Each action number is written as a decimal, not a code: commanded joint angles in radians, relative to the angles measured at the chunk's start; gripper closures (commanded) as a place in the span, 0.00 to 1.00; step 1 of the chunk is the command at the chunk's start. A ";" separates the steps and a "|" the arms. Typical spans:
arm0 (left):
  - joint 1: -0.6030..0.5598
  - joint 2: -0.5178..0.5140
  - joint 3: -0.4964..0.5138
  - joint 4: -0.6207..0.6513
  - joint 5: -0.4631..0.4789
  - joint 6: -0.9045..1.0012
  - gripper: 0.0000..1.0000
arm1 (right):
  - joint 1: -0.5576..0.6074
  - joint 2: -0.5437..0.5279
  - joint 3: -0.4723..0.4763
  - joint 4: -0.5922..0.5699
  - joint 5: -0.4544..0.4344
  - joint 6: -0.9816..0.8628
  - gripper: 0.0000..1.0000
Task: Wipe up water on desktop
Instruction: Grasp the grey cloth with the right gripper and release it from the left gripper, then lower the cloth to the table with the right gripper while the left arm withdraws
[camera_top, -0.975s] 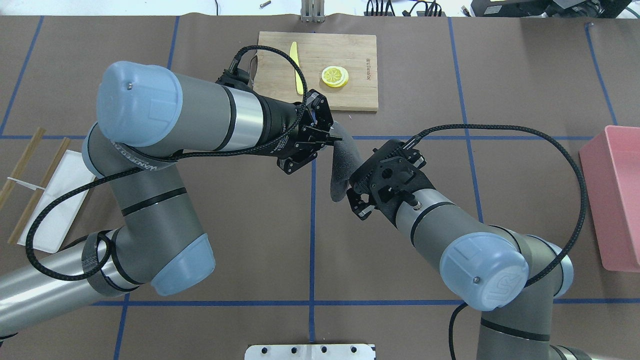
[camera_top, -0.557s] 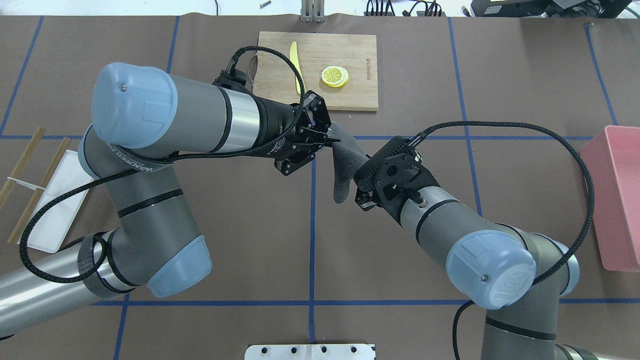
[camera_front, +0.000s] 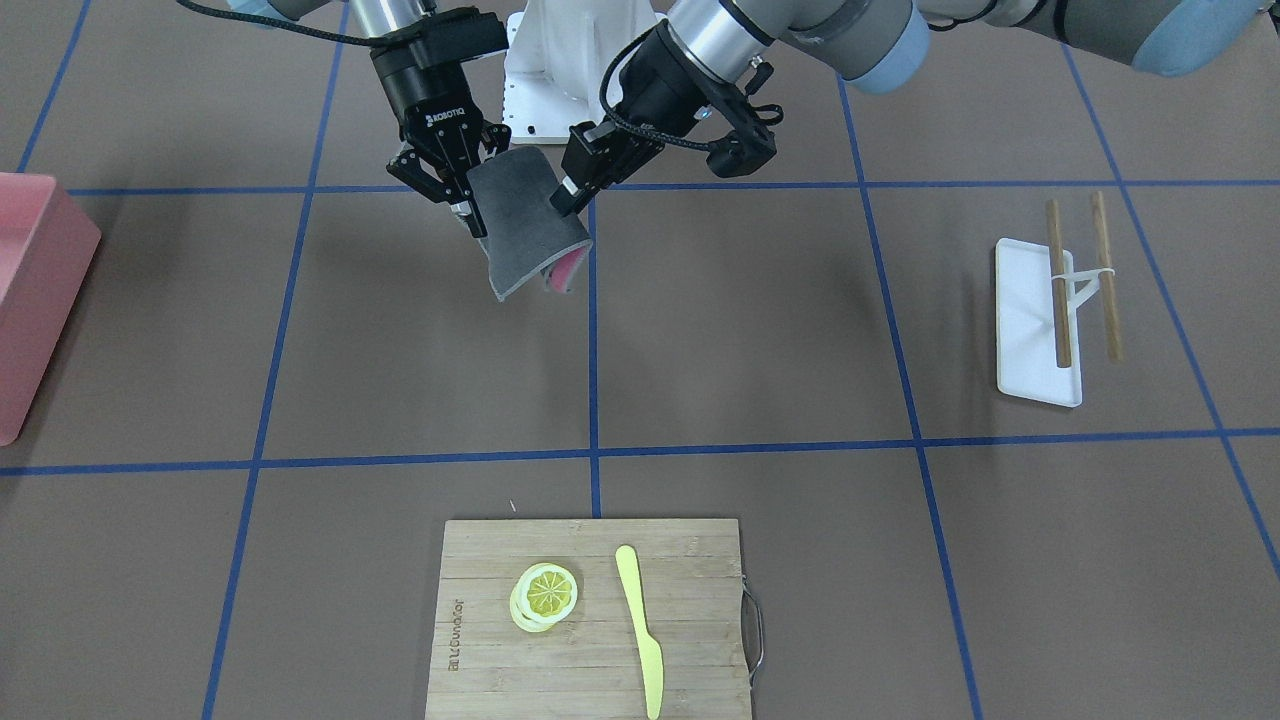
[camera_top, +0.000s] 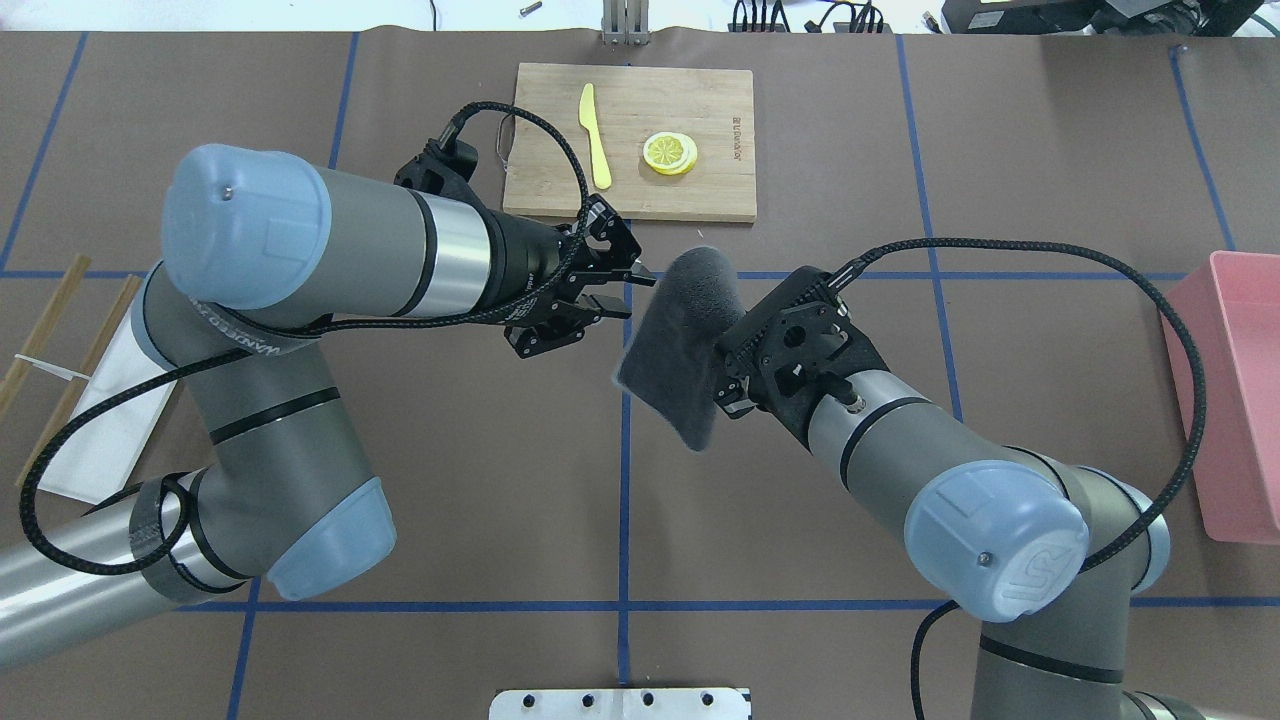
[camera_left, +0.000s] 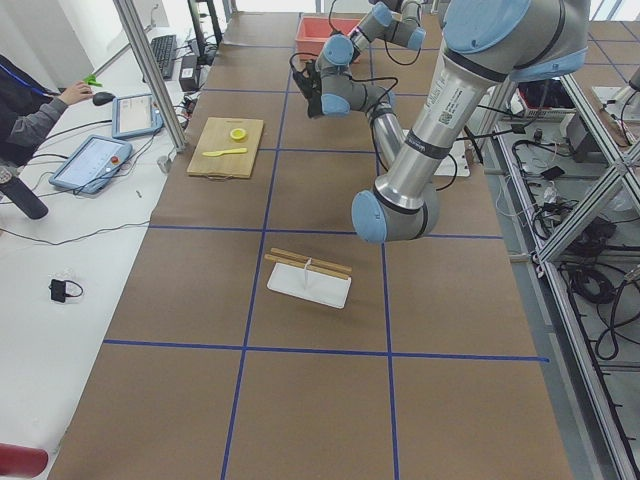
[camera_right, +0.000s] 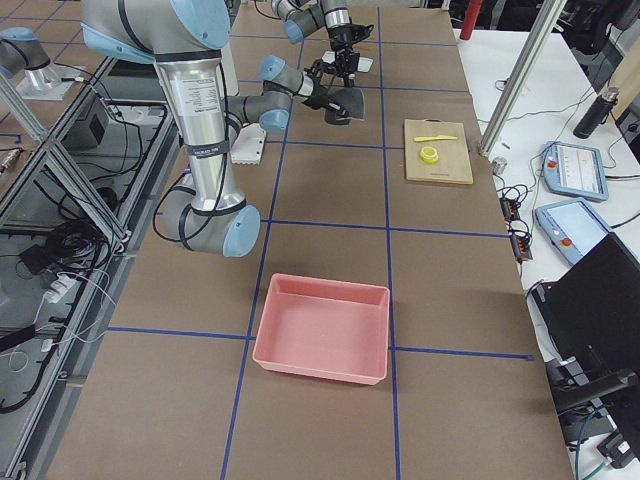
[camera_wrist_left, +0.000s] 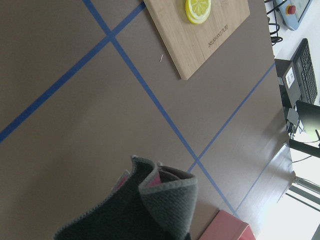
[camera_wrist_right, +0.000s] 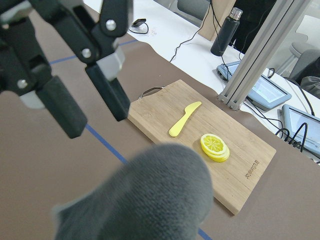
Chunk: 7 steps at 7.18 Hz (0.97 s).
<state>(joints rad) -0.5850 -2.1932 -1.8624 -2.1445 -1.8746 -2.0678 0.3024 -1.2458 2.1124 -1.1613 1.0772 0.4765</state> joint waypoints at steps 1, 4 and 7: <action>-0.015 0.071 -0.014 0.006 0.002 0.223 0.01 | 0.018 0.009 0.008 0.005 0.003 0.020 1.00; -0.140 0.174 -0.044 0.177 -0.051 0.644 0.01 | 0.047 0.013 0.009 0.006 0.009 0.152 1.00; -0.238 0.175 -0.197 0.650 -0.040 1.184 0.01 | 0.066 -0.004 0.008 -0.001 0.009 0.157 1.00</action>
<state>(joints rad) -0.7746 -2.0197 -2.0050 -1.6800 -1.9154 -1.0957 0.3600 -1.2405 2.1212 -1.1578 1.0864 0.6309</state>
